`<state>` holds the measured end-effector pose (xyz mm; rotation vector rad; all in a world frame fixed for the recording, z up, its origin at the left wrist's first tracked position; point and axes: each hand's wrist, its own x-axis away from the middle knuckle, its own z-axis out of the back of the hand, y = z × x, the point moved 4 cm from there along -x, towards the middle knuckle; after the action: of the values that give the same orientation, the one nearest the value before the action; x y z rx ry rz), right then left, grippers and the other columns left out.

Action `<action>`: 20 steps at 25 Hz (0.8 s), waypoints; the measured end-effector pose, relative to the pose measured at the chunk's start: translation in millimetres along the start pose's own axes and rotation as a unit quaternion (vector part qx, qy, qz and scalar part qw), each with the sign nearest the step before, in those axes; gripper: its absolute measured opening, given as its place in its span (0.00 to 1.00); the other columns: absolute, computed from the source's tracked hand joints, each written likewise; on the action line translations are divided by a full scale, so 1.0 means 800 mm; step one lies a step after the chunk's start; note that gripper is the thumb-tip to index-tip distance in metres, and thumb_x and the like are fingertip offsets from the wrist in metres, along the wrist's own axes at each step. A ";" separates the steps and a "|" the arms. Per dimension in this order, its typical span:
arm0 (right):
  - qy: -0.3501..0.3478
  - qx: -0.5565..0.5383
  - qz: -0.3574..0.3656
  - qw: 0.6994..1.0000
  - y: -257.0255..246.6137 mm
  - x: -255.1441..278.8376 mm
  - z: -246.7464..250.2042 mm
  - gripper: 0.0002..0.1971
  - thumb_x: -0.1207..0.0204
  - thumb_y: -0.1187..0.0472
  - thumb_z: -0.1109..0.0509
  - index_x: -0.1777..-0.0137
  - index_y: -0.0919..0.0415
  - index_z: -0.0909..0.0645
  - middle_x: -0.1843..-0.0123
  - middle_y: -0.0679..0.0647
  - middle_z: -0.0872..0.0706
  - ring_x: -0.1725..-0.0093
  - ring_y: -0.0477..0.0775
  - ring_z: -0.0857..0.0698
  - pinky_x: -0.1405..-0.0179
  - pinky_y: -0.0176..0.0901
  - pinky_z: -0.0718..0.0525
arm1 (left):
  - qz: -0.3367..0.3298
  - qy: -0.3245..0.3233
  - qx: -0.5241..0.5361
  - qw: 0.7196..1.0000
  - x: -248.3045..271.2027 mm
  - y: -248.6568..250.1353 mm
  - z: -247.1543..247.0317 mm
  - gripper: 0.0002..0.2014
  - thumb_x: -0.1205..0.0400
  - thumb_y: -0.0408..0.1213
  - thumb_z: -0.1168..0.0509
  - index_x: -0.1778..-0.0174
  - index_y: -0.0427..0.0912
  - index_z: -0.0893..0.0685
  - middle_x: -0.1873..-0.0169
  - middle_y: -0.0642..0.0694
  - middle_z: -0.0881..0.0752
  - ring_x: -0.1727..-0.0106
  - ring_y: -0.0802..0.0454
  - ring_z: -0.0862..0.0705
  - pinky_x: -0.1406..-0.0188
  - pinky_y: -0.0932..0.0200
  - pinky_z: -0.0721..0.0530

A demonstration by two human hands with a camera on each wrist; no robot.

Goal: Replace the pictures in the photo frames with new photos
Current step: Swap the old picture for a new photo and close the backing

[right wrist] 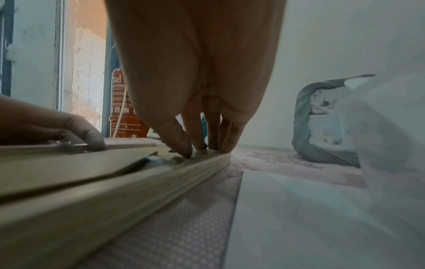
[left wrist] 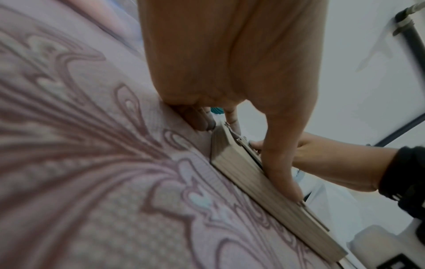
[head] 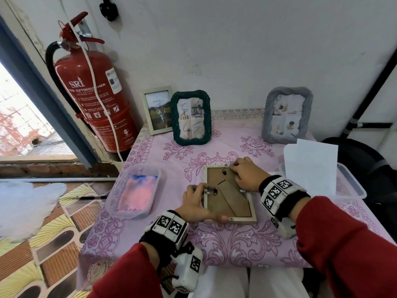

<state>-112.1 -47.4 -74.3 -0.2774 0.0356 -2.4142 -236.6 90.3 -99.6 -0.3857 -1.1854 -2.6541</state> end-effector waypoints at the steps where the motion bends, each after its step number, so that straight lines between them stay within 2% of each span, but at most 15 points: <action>1: -0.002 0.004 0.002 1.000 0.000 0.001 0.000 0.25 0.21 0.64 0.44 0.23 0.64 0.35 0.29 0.62 0.28 0.32 0.62 0.32 0.29 0.48 0.33 | 0.006 0.003 0.008 1.000 0.000 0.001 -0.001 0.42 0.52 0.61 0.23 0.40 0.66 0.31 0.43 0.50 0.37 0.34 0.49 0.36 0.29 0.53 0.30; 5: -0.014 0.026 0.012 0.999 -0.001 0.001 0.000 0.23 0.21 0.64 0.45 0.25 0.63 0.31 0.29 0.60 0.25 0.31 0.60 0.30 0.28 0.47 0.35 | 0.017 0.011 0.037 0.999 -0.003 0.001 -0.006 0.36 0.50 0.57 0.23 0.46 0.69 0.31 0.44 0.51 0.38 0.35 0.50 0.37 0.32 0.56 0.31; 9: -0.013 0.008 0.030 0.999 -0.002 0.005 0.003 0.22 0.21 0.67 0.43 0.27 0.61 0.27 0.28 0.63 0.25 0.27 0.59 0.31 0.28 0.44 0.40 | 0.013 0.023 0.046 0.999 -0.005 -0.001 -0.008 0.34 0.45 0.54 0.19 0.47 0.68 0.30 0.45 0.51 0.38 0.35 0.49 0.37 0.33 0.57 0.33; 12: 0.007 -0.079 0.030 0.996 0.002 0.011 0.009 0.25 0.24 0.72 0.43 0.26 0.61 0.27 0.29 0.63 0.24 0.28 0.63 0.30 0.28 0.46 0.34 | 0.006 0.052 0.055 0.997 -0.005 -0.001 -0.009 0.31 0.40 0.52 0.19 0.47 0.66 0.28 0.45 0.51 0.37 0.36 0.50 0.37 0.36 0.61 0.35; 15: 0.026 -0.177 -0.004 0.984 0.009 0.015 0.009 0.26 0.28 0.74 0.40 0.28 0.64 0.30 0.33 0.63 0.23 0.31 0.61 0.28 0.34 0.41 0.29 | -0.005 0.057 0.050 0.997 -0.002 -0.001 -0.009 0.30 0.39 0.55 0.20 0.45 0.64 0.28 0.45 0.50 0.36 0.37 0.51 0.37 0.34 0.60 0.35; 20: 0.024 -0.187 -0.008 0.982 0.012 0.011 0.006 0.24 0.29 0.74 0.39 0.31 0.64 0.27 0.36 0.62 0.21 0.34 0.60 0.26 0.37 0.41 0.28 | -0.005 0.024 0.060 0.998 -0.004 -0.003 -0.005 0.26 0.33 0.52 0.22 0.44 0.64 0.28 0.43 0.49 0.37 0.33 0.48 0.36 0.28 0.53 0.31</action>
<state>-111.4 -59.7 -69.0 -0.3905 0.5128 -2.4172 -235.1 89.1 -104.6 -0.2932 -1.3274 -2.5686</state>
